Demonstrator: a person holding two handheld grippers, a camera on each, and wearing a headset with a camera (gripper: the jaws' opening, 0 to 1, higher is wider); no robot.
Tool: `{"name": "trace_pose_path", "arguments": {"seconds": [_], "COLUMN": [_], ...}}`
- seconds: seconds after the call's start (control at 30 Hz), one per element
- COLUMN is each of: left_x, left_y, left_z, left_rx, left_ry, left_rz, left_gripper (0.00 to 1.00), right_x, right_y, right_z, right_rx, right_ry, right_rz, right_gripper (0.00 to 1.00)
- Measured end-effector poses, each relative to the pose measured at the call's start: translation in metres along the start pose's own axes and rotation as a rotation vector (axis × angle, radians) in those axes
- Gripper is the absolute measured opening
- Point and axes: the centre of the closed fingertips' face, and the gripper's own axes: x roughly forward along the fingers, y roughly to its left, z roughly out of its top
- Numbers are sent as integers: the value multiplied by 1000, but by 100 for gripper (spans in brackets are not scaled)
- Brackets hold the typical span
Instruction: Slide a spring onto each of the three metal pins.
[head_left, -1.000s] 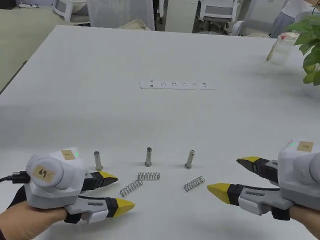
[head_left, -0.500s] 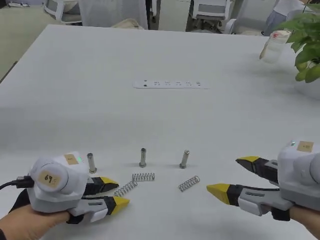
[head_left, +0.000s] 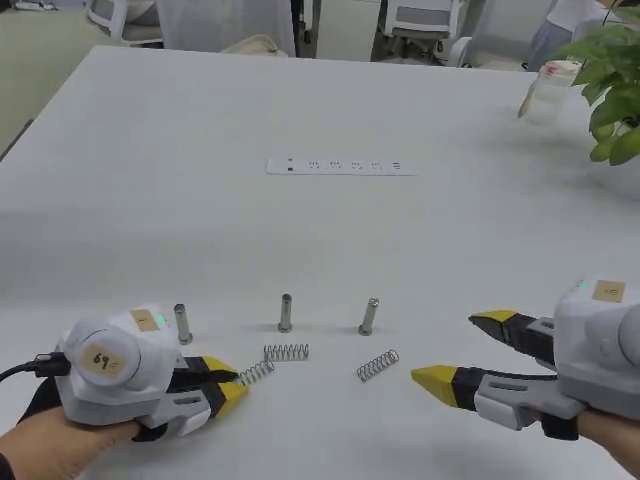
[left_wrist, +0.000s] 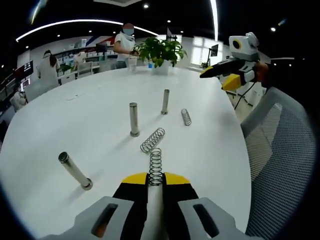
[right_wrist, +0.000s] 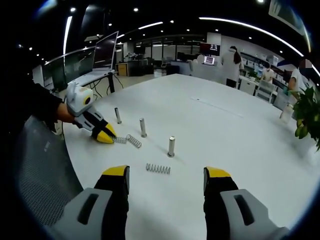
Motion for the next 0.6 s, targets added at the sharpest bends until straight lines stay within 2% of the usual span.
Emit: {"name": "trace_pose_path", "arguments": {"seconds": [0.3, 0.6], "left_x": [-8, -17], "left_y": [-2, -6], "left_z": [-4, -2], "left_rx": [6, 14], "left_ry": [8, -6], "left_rz": [-1, -8], "left_gripper": [3, 3], "right_x": [1, 3], "right_y": [3, 7], "right_z": [4, 6], "right_rx": [-10, -19], "right_ry": [-6, -7], "right_rz": [8, 23], "right_gripper": [58, 57]}}
